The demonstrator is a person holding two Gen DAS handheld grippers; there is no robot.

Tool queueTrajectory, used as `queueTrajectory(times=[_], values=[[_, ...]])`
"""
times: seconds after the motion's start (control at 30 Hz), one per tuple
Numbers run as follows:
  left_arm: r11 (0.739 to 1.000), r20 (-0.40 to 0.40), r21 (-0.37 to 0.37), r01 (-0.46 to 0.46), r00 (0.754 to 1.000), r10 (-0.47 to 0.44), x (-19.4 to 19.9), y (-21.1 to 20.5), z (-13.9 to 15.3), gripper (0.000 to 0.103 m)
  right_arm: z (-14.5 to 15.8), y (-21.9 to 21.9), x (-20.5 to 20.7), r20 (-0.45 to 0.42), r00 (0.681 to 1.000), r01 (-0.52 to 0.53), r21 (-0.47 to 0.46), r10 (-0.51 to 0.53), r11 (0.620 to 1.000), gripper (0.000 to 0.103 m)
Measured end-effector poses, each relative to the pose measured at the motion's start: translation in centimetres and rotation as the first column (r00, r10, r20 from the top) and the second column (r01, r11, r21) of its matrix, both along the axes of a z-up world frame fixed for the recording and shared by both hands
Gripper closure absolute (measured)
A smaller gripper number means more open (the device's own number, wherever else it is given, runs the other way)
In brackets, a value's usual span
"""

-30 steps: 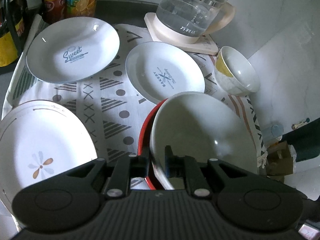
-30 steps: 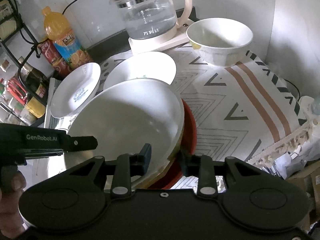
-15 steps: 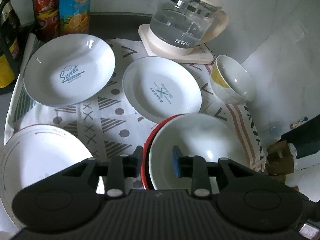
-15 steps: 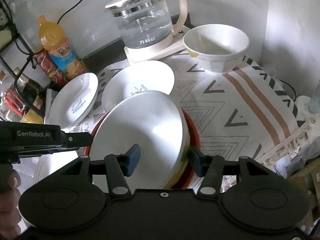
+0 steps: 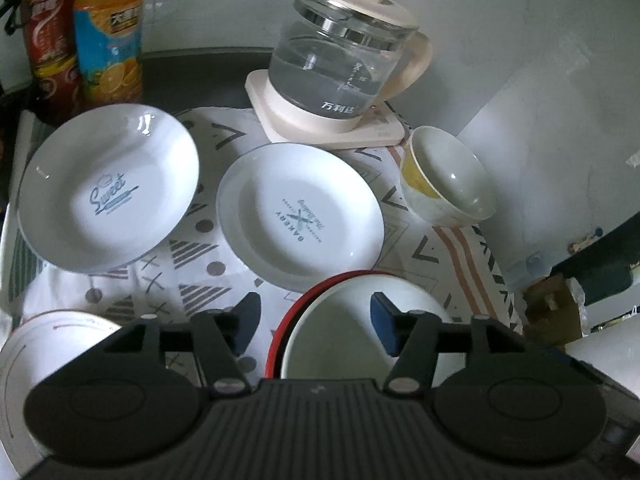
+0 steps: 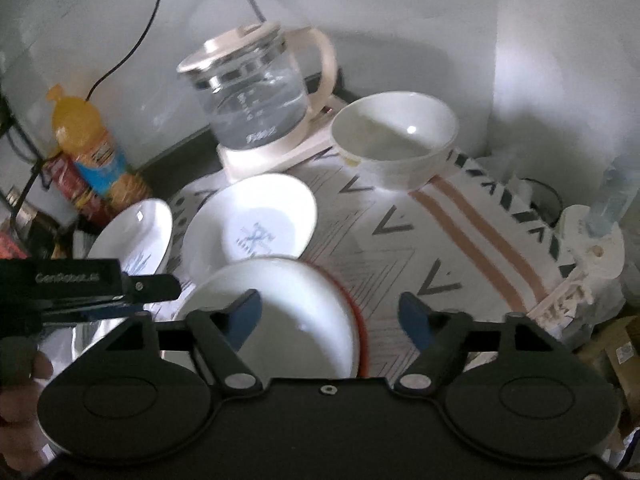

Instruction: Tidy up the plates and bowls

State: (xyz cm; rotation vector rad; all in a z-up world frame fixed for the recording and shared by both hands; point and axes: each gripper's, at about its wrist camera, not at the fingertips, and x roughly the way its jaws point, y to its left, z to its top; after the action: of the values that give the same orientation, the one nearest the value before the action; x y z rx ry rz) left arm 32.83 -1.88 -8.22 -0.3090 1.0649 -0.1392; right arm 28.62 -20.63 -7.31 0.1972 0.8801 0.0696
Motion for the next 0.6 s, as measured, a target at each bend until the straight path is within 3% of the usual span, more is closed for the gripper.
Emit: queueTrajectory(times=[0.2,0.6], values=[[0.999,-0.022,-0.031,0.007,1.0,-0.008,1.3,-0.7,-0.3,0.038,0.1,-1.3,1.0,0.022,0.998,0.059,-0.003,-0.059,0.998,0.009],[0.999,-0.023,-0.003,0.038,0.999,-0.038,5.3,-4.2,-0.9,0.036,-0.8,-4.8,3.5,0.02,0.988,0.154,0.037,-0.155,0.987,0.001]])
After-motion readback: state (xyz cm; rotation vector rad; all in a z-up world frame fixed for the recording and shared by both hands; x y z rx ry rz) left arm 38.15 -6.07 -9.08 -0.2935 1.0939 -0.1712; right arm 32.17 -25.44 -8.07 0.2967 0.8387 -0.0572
